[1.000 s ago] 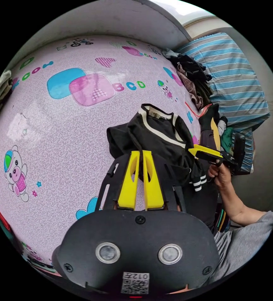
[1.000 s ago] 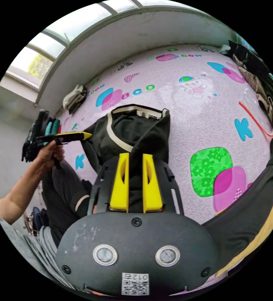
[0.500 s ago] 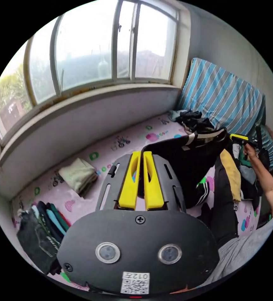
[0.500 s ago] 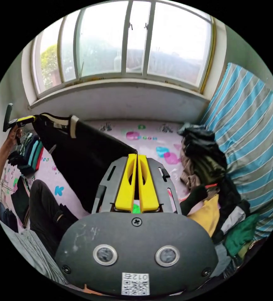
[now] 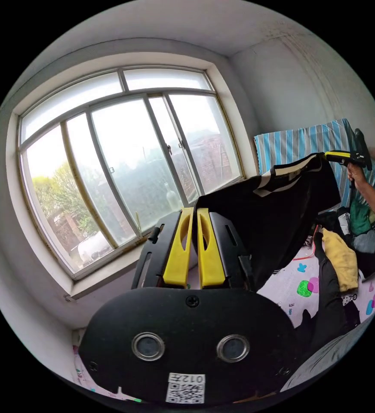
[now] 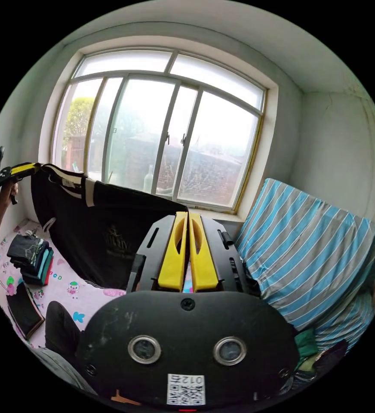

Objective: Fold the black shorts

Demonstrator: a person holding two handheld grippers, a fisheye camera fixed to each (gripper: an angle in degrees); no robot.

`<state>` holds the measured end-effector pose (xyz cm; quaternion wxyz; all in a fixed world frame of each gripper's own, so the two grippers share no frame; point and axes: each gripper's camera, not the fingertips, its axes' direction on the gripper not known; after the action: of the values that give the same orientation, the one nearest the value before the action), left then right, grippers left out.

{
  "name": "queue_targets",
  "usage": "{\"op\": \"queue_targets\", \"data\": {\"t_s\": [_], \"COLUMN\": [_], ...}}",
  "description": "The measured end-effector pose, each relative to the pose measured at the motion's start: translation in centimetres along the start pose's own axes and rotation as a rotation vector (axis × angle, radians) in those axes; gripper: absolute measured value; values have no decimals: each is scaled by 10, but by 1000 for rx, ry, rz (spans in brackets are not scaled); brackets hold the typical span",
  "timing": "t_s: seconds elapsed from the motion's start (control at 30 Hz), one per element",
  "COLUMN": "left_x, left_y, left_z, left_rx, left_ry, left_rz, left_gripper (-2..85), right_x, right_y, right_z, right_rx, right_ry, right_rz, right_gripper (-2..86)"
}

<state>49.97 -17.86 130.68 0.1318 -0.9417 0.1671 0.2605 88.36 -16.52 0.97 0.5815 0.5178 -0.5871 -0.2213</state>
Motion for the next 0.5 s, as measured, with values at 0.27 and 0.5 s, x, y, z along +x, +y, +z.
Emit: {"op": "queue_targets", "data": {"t_s": [0.27, 0.5], "left_x": [20, 34], "left_y": [-24, -26], "left_z": [-70, -96], "left_rx": [19, 28], "left_ry": [-19, 22], "left_rz": [3, 43], "left_gripper": [-1, -1], "right_x": [-38, -37], "right_y": [-52, -57], "right_z": [-70, -92], "right_rx": [41, 33], "right_ry": [83, 53], "right_rz": [-59, -37], "right_gripper": [-9, -9]}}
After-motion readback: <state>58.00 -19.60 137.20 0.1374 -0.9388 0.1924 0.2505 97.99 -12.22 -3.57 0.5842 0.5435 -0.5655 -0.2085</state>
